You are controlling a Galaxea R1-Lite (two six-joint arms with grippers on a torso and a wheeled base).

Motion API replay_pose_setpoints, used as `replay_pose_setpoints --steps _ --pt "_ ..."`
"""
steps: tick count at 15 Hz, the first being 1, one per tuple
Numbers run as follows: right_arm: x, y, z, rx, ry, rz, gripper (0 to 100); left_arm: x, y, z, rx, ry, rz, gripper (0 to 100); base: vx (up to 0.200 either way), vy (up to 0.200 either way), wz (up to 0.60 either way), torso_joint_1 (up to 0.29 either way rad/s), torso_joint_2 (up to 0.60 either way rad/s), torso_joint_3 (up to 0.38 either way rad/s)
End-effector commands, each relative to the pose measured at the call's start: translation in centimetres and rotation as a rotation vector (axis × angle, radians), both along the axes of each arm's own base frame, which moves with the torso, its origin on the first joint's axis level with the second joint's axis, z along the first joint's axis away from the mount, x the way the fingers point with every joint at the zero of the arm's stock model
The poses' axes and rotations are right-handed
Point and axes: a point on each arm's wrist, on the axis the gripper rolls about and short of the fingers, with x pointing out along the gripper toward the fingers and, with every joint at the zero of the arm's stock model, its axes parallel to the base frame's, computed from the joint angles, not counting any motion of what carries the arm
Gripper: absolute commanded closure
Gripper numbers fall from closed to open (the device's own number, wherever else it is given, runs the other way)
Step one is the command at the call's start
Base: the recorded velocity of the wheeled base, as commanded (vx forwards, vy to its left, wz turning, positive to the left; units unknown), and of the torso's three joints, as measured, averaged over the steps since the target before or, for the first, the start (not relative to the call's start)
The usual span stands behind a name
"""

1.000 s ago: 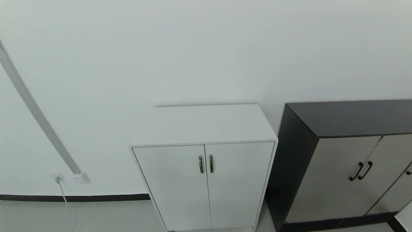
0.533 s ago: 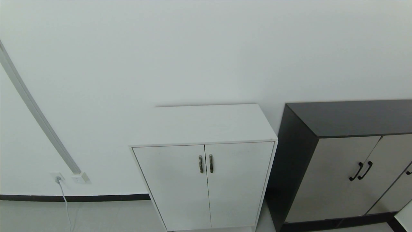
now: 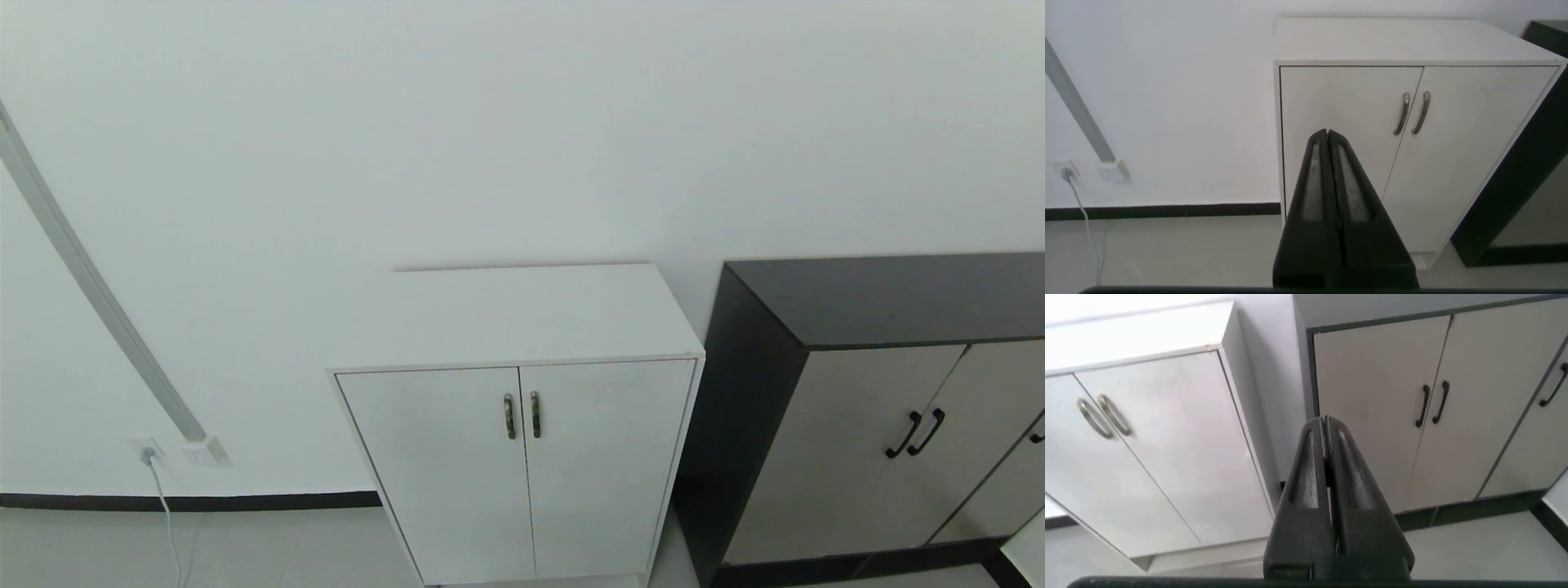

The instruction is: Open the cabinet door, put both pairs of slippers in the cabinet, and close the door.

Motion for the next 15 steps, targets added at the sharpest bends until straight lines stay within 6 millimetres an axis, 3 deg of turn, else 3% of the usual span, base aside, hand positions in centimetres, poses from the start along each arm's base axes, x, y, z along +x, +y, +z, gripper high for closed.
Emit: replay_pose_setpoints --steps 1,15 --pt "-0.08 -0.02 -0.02 0.001 -0.012 -0.009 100 0.01 0.0 0.0 0.0 0.001 0.001 100 0.0 0.0 0.0 0.0 0.0 0.0" --pt "-0.09 -0.11 -0.02 0.002 -0.012 -0.053 100 0.01 -0.01 0.0 0.006 0.001 -0.002 100 0.0 0.0 0.0 0.0 0.0 0.0"
